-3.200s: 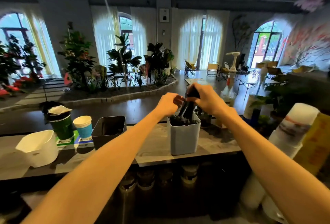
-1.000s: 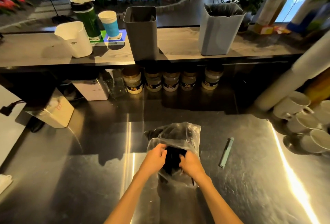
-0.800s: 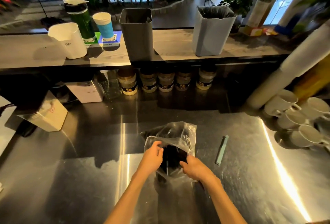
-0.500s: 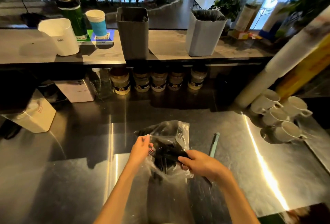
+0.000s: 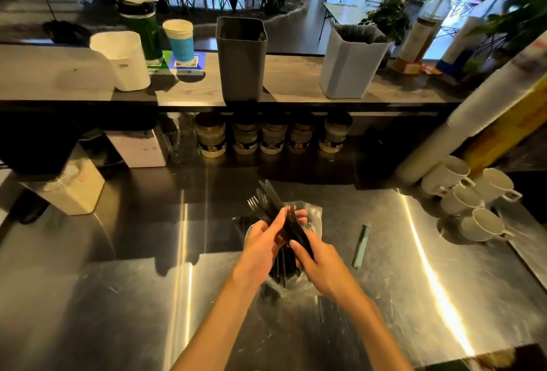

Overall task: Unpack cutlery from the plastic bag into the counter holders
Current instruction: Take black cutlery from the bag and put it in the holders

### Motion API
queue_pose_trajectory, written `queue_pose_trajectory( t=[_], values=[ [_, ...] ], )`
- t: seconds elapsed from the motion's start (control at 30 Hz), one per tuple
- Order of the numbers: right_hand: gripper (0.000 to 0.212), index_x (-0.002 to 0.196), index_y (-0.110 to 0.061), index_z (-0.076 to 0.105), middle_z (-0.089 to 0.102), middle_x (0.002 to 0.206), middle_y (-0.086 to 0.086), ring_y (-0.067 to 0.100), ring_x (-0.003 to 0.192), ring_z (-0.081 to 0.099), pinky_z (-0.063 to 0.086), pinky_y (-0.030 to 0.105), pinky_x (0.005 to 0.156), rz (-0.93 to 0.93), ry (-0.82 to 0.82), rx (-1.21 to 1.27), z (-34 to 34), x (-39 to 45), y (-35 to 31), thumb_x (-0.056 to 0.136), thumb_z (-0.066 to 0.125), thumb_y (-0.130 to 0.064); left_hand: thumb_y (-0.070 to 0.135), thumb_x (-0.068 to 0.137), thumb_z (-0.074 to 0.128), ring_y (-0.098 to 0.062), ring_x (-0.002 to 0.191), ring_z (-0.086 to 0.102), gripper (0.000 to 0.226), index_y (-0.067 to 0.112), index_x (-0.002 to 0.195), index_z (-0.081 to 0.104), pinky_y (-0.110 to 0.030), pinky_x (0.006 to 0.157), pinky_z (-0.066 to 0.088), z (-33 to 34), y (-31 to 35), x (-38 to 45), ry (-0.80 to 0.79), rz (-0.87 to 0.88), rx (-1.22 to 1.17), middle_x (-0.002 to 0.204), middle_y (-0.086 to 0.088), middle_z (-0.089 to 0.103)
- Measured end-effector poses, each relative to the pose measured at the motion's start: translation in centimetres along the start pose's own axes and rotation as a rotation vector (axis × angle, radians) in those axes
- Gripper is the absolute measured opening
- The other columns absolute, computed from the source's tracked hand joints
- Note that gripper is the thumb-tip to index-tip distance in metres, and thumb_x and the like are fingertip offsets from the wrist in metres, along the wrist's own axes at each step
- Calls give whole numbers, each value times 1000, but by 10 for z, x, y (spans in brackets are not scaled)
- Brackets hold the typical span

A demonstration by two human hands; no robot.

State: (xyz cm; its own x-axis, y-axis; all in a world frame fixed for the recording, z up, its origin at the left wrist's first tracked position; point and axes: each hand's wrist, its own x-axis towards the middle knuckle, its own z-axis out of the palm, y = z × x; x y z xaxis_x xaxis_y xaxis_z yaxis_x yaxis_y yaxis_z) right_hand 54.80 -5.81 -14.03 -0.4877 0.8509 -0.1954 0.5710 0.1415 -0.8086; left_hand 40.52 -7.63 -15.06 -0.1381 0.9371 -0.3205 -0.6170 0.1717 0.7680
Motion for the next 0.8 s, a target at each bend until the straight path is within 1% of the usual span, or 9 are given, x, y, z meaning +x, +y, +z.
queue_pose_trajectory(
  t=[0.1,0.17,0.23,0.33,0.4,0.5,0.63,0.7,0.8],
  values=[
    [17,118,-34,53,66,89,-9,-4,75,65,50,16,65,7,6,7,3,-2,-1,103,52,-40,17,104,48,-29,117,67,32,-4,125,61,-36,92,58,2,1,0,60,6,-76,120,-21,70],
    [8,105,-34,55,66,84,-8,-5,71,64,47,15,62,29,9,-4,4,-3,-1,103,51,-41,15,104,48,-30,115,68,28,-2,120,63,-38,94,57,0,2,1,96,19,-110,117,-21,71],
    [15,98,-33,56,64,78,-7,-3,63,60,44,16,57,52,18,-24,4,-3,0,105,45,-41,13,104,47,-32,113,68,25,-1,115,66,-39,95,56,-4,2,3,105,55,-127,115,-22,71],
    [23,100,-30,59,61,72,-6,-2,55,57,40,15,53,78,47,-20,3,-3,0,109,38,-34,13,104,49,-33,110,69,25,-1,115,65,-36,90,58,-5,3,5,124,50,-150,114,-22,71],
    [27,106,-24,64,62,73,-5,-2,55,56,40,16,53,89,71,-53,3,-1,1,109,38,-32,15,103,51,-31,110,70,25,0,118,65,-40,94,56,-6,2,6,148,36,-154,114,-19,72],
    [30,104,-23,66,69,82,-8,0,68,64,48,15,61,100,126,-46,1,3,4,109,39,-33,17,104,50,-29,110,70,27,2,121,64,-39,95,53,-10,3,9,172,75,-141,115,-16,73],
    [33,102,-24,69,72,96,-12,1,89,68,50,10,75,80,221,16,-6,14,2,109,37,-28,18,105,47,-21,83,70,25,4,114,65,-31,81,53,-20,6,13,191,148,-32,99,-11,73],
    [32,99,-26,69,73,91,-10,4,85,69,50,12,75,63,254,120,-10,21,-6,109,38,-27,22,106,46,-14,69,61,29,1,112,65,-27,76,51,-19,6,12,174,166,77,87,-7,68],
    [22,102,-27,70,74,86,-10,2,81,68,50,12,74,-19,266,193,-15,32,-23,105,49,-32,24,106,47,-11,64,52,31,-2,112,63,-22,65,47,-13,7,9,111,139,179,78,-3,62]
  ],
)
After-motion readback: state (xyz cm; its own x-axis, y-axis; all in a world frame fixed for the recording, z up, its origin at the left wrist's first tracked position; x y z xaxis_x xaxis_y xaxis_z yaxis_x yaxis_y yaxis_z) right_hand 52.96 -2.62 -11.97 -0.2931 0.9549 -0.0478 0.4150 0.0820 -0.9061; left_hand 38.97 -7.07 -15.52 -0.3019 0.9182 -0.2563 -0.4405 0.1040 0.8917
